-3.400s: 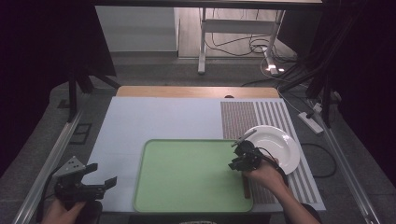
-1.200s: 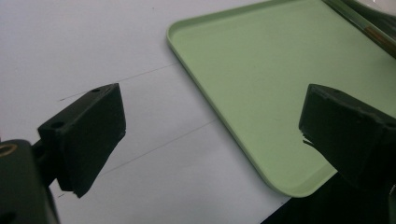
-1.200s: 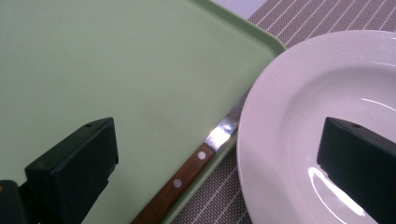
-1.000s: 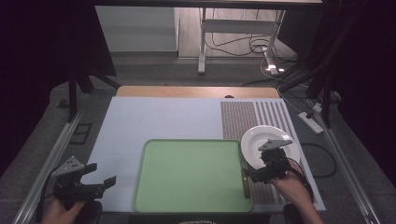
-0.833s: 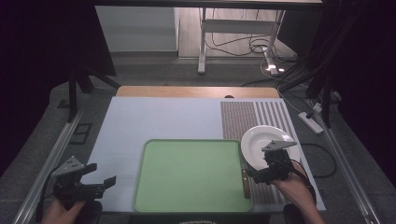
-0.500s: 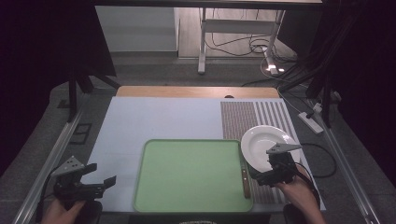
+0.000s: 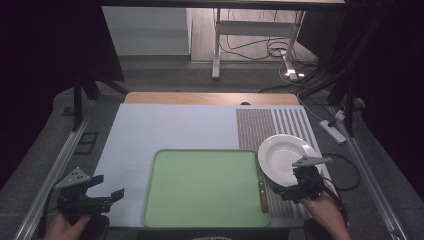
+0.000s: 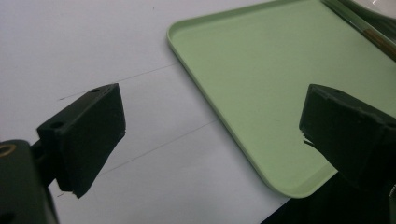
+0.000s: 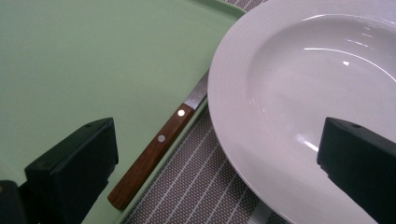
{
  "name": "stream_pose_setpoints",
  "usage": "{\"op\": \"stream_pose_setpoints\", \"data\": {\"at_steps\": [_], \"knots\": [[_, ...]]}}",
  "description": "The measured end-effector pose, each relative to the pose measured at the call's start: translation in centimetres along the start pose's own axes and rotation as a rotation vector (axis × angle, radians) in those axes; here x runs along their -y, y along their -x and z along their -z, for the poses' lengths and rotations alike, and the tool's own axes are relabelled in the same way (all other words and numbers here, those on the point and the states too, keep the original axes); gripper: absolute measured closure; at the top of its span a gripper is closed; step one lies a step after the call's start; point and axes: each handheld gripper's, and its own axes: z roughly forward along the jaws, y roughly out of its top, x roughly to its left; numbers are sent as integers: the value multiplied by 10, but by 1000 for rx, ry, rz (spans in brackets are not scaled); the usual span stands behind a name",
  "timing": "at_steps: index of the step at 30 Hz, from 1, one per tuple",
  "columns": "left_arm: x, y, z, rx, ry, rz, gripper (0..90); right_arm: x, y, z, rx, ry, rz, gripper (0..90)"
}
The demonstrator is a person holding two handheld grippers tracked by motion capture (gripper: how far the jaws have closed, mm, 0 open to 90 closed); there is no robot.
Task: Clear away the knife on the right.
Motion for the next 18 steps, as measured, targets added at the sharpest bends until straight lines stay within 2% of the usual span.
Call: {"op": "stream_pose_setpoints", "data": {"at_steps": [18], "knots": [[0, 0, 0, 0, 4, 3, 69, 6, 6, 14, -6, 33, -44, 0]]}}
